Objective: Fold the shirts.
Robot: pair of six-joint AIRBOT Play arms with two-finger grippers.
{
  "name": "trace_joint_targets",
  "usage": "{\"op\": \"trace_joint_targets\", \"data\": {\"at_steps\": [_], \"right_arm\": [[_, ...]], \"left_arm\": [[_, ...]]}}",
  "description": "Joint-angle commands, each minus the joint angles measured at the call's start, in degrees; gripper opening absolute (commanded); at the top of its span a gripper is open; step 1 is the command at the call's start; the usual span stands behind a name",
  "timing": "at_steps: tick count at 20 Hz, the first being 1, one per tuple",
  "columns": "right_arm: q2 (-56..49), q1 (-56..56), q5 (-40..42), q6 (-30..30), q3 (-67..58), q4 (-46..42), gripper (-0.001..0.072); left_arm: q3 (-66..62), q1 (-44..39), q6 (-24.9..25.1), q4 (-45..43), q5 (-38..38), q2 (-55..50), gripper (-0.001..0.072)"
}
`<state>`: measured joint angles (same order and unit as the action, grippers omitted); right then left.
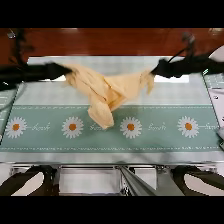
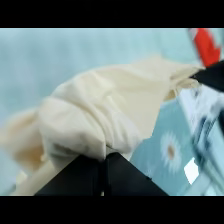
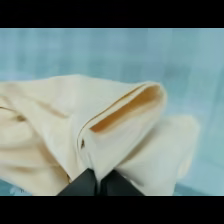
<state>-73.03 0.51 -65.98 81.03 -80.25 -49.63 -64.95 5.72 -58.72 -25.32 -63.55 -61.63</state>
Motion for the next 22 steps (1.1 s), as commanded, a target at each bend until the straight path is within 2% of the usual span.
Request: {"op": "trace_joint_targets", "data": {"at_steps": [1,4,7,10,13,15,17,20,22], "right_arm": [[7.52,-2.62,-5.49,0.15,-18.73,-6.75,0.0024],[16.81,-2.62,-8.76,-0.31,-24.02,-11.76,0.0024],[27.04,-2.62,-13.64,-0.15,-24.06,-18.51,0.0024],[34.18,-2.6,-20.39,2.1,-23.96,-23.26,0.0024],[38.6,-2.62,-26.77,5.18,-21.7,-21.81,0.0024],[40.59,-2.62,-29.57,5.68,-16.06,-17.44,0.0024],[42.36,-2.62,-30.45,6.05,-7.04,-13.14,0.0024],[43.8,-2.6,-28.06,5.7,9.57,-10.51,0.0024],[43.82,-2.6,-22.95,5.01,20.13,-11.37,0.0024]], "left_arm": [[-16.94,5.55,-4.24,3.08,-0.52,4.96,0.0022],[-29.55,9.68,-7.26,1.18,-0.55,8.63,0.0022],[-37.31,14.78,-13.38,-7.58,-0.61,13.73,0.0022],[-38.84,18.88,-15.8,-15.15,-0.9,20.48,0.0022],[-38.71,20.09,-17.33,-17.64,-7.26,24.72,0.0022],[-38.32,20.09,-19.1,-17.59,-14.71,24.87,0.0022],[-34.16,20.09,-20.59,-17.55,-18.58,24.92,0.0022],[-22.97,20.06,-20.59,-17.14,-17.99,24.65,0.0022],[-14.19,19.43,-19.71,-17.14,-14.38,23.52,0.0022]]}}
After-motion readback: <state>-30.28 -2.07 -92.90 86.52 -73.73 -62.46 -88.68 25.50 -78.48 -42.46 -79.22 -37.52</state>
